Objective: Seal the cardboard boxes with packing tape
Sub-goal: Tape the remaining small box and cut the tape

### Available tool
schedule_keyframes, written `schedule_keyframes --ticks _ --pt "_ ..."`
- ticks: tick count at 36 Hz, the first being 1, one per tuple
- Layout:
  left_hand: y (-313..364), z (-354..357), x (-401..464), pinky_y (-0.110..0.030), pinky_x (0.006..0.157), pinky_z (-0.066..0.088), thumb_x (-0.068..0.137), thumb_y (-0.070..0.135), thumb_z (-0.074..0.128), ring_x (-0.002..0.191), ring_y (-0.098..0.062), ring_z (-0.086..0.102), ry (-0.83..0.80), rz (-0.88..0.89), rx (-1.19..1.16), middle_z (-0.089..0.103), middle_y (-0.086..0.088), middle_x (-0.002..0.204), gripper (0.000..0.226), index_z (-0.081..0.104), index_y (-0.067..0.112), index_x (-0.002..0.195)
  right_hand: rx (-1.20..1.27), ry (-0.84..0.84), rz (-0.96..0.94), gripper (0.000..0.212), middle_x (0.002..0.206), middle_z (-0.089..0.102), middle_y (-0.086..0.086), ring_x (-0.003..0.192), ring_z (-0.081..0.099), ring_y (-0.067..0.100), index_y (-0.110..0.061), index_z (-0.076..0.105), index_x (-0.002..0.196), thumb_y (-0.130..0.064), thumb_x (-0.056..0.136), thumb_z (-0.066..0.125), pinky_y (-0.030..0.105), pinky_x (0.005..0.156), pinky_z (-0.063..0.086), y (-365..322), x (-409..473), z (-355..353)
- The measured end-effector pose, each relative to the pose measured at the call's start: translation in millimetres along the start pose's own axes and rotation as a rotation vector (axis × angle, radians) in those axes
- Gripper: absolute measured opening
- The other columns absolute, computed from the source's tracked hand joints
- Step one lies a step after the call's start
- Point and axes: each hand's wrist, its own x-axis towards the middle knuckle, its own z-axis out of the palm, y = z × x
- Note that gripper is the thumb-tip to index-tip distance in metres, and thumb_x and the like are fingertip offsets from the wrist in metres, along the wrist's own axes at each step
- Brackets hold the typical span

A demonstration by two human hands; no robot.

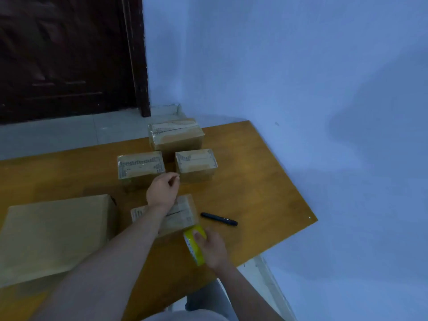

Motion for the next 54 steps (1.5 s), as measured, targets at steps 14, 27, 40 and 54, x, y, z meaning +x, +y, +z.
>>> schedule_keyframes --ticks 14,27,40,54 --pt "-38.0 9.8 -66.6 -0.043 0.075 0.051 0.082 0.033 0.068 0.102 -0.024 0.048 0.012 0.495 0.372 0.063 -0.001 0.1 0.024 0.071 0.016 0.099 0.378 -0.077 -0.038 0.01 0.08 0.058 0.001 0.075 0.056 0.017 -0.014 0.062 0.094 -0.018 0.09 0.054 0.035 0.071 0.045 12.0 4.3 1.1" --pt "-29.3 -2.4 -85.3 -0.035 0.119 0.003 0.091 0.066 0.036 0.147 -0.02 0.001 -0.328 0.338 0.62 0.005 0.004 0.159 0.085 0.003 0.02 0.154 -0.057 0.028 0.035 0.036 0.064 0.044 -0.004 0.056 0.041 0.008 -0.02 0.044 0.067 -0.039 0.097 0.046 0.02 0.05 0.032 22.0 8.1 14.1" --pt "-43.2 6.9 -85.7 -0.04 0.109 0.018 0.066 0.073 0.066 0.128 -0.023 0.035 -0.221 0.393 0.65 0.054 -0.004 0.134 0.096 0.051 0.012 0.138 0.114 0.055 0.027 0.034 0.086 0.059 -0.005 0.081 0.058 0.01 -0.017 0.057 0.098 -0.049 0.094 0.045 0.022 0.071 0.045 26.1 12.8 3.8" --pt "-39.1 7.8 -87.8 -0.04 0.118 0.002 0.079 0.077 0.044 0.143 -0.022 0.013 -0.243 0.39 0.673 0.024 0.001 0.155 0.099 0.014 0.019 0.153 -0.87 0.159 0.083 0.029 0.136 0.033 0.008 0.126 0.035 0.028 -0.015 0.039 0.127 -0.023 0.1 0.043 0.041 0.102 0.035 47.5 80.2 -20.9"
